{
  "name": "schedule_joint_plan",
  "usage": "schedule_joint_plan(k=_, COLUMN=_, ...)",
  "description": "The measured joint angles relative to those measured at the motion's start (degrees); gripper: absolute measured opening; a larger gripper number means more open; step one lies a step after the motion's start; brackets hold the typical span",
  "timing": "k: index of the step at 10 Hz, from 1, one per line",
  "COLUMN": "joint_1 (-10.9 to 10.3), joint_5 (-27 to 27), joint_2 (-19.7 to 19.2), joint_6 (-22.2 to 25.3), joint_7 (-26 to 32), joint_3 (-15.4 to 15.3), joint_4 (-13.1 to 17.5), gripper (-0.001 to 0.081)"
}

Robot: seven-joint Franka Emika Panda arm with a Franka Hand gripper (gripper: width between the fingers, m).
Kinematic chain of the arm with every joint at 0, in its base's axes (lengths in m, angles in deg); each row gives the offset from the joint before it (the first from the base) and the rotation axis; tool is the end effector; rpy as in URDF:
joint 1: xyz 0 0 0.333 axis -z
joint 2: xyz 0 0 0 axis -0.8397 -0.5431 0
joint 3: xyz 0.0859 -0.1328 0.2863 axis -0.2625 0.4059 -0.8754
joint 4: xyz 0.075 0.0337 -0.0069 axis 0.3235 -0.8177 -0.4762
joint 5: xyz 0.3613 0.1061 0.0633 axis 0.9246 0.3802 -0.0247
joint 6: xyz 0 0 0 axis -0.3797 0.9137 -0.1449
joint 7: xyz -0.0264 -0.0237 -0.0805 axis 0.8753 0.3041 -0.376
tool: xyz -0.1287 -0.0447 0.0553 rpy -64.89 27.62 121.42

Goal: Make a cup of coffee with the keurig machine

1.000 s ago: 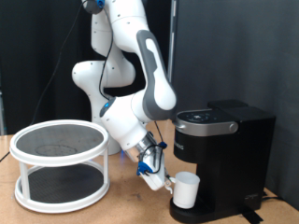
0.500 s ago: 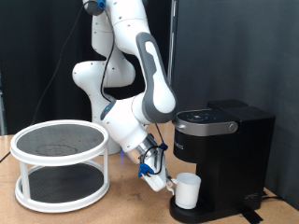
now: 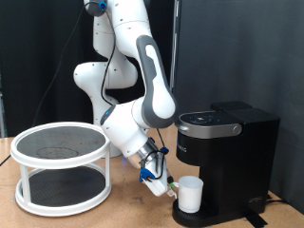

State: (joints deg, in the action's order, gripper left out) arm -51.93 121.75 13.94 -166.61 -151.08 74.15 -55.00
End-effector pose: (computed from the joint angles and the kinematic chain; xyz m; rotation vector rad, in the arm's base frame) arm 0.4590 0.0191 0.1642 -0.4683 2.5728 0.7788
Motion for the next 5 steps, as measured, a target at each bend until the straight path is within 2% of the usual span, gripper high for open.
schedule_joint_plan(k=1, joint_1=0.5, joint_5=-1.1, joint_2=0.4, joint_6=1.1, joint_7=0.0, joint_3=0.3, joint_4=-0.6, gripper=0.0585)
schedule_joint_plan(k=2, joint_1=1.1, joint_5=-2.9, joint_2=1.4, joint_6=2.9, joint_7=0.0, joint_3=0.8, joint_4=-1.6, gripper=0.0687)
schedule_joint_plan(k=5, joint_1=3.5, joint_5=-5.7, joint_2=6.0, joint_6=6.5, joint_7=1.1, joint_3=2.5, joint_4=-5.8, gripper=0.0726)
